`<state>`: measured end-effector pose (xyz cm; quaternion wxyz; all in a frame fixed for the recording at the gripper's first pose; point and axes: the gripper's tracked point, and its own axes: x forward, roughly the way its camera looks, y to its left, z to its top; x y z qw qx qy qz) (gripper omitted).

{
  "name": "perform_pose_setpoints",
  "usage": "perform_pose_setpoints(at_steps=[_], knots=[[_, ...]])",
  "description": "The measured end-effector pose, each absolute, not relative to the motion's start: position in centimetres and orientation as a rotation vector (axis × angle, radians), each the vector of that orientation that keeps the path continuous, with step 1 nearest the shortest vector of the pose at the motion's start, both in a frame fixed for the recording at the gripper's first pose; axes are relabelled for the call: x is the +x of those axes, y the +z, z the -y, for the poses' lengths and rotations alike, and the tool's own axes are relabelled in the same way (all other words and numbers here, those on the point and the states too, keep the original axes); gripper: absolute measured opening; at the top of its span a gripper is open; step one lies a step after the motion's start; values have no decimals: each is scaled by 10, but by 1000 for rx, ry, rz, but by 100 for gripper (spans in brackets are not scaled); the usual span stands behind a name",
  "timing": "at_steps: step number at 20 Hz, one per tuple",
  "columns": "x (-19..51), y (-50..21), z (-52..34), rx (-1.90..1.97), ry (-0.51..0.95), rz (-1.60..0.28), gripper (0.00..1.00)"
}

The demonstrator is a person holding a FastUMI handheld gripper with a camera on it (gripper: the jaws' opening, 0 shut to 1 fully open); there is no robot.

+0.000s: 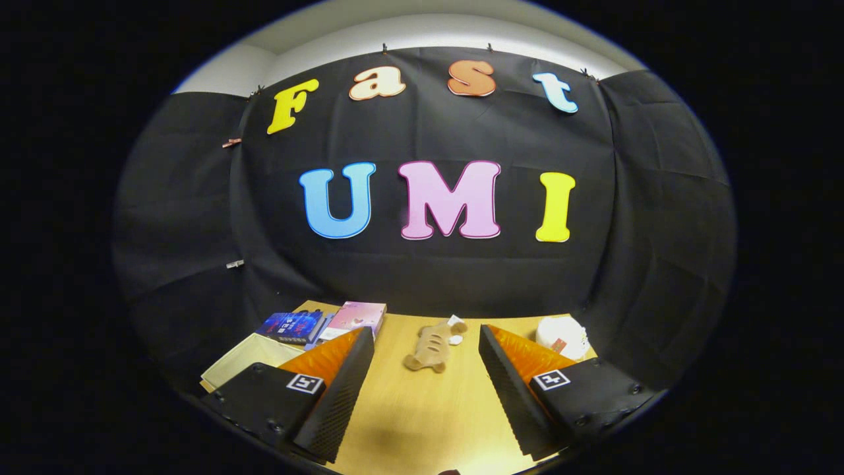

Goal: Open the storage box then place both shoes into the box .Put the left shoe in first, then the right shoe, with the right side of both shoes facing outward in a uniform manner.

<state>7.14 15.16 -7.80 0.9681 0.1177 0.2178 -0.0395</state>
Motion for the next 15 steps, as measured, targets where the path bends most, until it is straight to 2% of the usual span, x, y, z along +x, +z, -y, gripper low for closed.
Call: perform_pose_setpoints(at_steps=[7, 15], knots=[[43, -58, -102, 156, -8, -363, 99], [19, -75, -93, 171, 77, -336, 99]])
